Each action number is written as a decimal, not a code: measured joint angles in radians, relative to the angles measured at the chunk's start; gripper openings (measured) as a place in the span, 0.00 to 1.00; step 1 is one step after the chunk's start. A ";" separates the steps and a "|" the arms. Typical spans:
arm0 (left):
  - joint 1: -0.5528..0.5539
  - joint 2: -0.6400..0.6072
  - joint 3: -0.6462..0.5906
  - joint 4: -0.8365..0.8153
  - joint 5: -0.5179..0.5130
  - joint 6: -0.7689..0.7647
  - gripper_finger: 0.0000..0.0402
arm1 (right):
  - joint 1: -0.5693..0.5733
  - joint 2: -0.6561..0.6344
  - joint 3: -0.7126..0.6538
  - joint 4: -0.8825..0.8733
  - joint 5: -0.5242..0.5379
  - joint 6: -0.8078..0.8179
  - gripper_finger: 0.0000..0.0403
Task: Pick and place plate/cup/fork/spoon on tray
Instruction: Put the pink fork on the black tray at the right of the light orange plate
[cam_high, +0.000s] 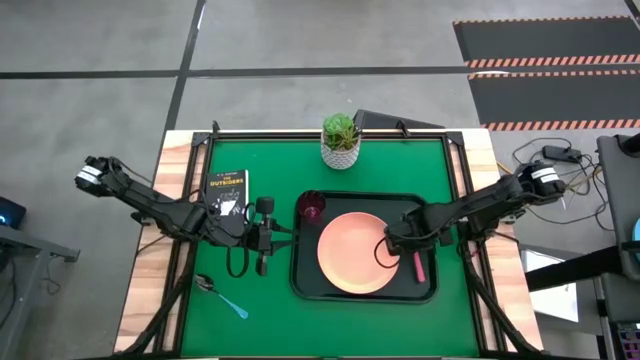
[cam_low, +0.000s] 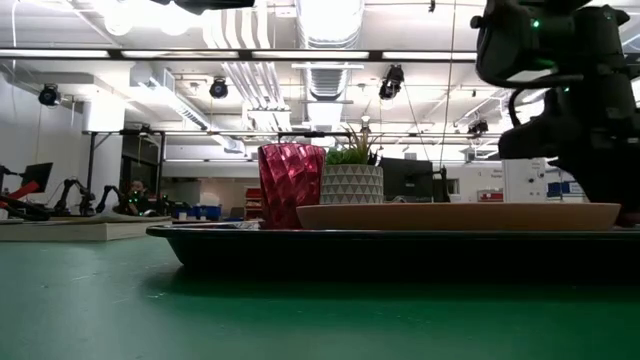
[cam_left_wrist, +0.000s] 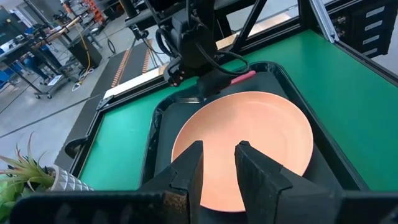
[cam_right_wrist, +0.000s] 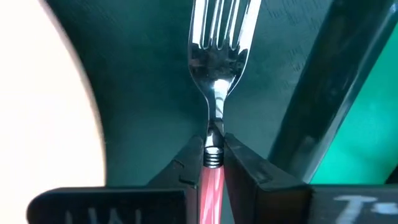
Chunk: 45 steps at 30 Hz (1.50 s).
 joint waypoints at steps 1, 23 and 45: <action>0.000 0.000 0.000 0.000 0.000 0.000 0.19 | 0.000 0.005 0.000 -0.001 -0.010 0.004 0.09; 0.000 0.000 0.000 0.005 0.000 0.000 0.19 | 0.086 -0.073 0.024 0.040 0.036 0.013 0.28; 0.000 0.000 0.001 0.005 0.000 -0.053 0.19 | 0.225 0.075 0.000 0.129 0.146 0.086 0.02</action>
